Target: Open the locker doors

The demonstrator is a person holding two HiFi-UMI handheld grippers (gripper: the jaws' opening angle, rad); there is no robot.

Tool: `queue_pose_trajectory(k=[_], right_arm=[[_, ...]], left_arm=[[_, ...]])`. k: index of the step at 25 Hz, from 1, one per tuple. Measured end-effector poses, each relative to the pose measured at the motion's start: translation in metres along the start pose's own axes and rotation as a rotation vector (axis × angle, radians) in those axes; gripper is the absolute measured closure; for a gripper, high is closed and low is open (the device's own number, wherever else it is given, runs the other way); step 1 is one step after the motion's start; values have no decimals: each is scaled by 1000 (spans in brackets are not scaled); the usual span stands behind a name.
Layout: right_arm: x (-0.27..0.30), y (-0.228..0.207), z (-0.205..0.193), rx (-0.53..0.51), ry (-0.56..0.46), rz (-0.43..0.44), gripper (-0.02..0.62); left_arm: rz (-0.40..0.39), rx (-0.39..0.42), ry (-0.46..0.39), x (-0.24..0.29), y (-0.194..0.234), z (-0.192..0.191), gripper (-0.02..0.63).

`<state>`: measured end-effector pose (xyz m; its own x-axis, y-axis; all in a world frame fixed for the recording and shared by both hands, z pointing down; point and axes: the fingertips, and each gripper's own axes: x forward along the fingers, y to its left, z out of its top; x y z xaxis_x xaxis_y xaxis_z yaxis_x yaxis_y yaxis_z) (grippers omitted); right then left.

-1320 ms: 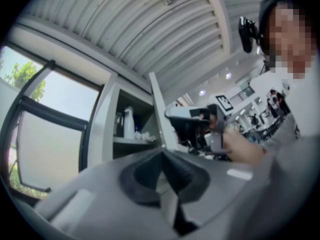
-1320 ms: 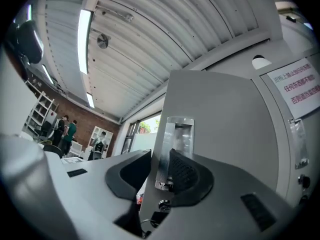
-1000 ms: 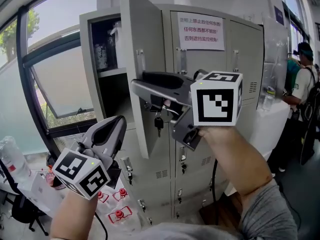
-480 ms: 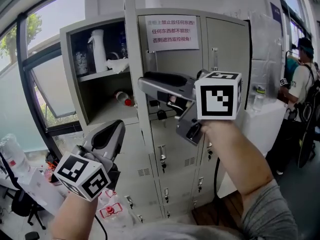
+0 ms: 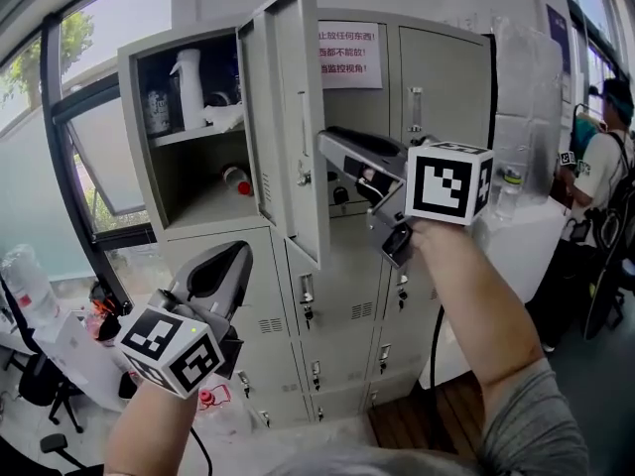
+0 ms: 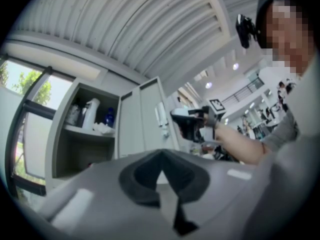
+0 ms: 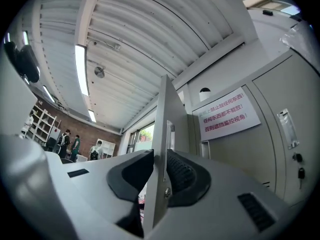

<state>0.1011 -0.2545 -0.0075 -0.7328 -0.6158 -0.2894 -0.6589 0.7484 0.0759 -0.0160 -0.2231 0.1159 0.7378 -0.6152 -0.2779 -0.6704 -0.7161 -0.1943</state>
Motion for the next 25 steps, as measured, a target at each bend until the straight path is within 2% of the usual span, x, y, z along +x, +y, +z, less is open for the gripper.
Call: queue_pose_trajectory(k=[8, 13, 16, 20, 23, 25], right_arm=[[-14, -8, -8, -23, 16, -60, 537], [-45, 12, -34, -7, -3, -47, 537], [-70, 34, -84, 17, 32, -23, 537], [-98, 68, -188, 72, 99, 21, 546], [-114, 82, -265, 137, 131, -14, 554], [-124, 87, -309, 200, 153, -54, 557]], left_arm=[[34, -10, 18, -10, -17, -4, 601], [67, -16, 32, -30, -19, -17, 601], [94, -28, 47, -52, -18, -38, 601], [129, -76, 74, -87, -14, -84, 601], [155, -96, 104, -117, -15, -130, 601], [181, -146, 133, -138, -16, -167, 601]])
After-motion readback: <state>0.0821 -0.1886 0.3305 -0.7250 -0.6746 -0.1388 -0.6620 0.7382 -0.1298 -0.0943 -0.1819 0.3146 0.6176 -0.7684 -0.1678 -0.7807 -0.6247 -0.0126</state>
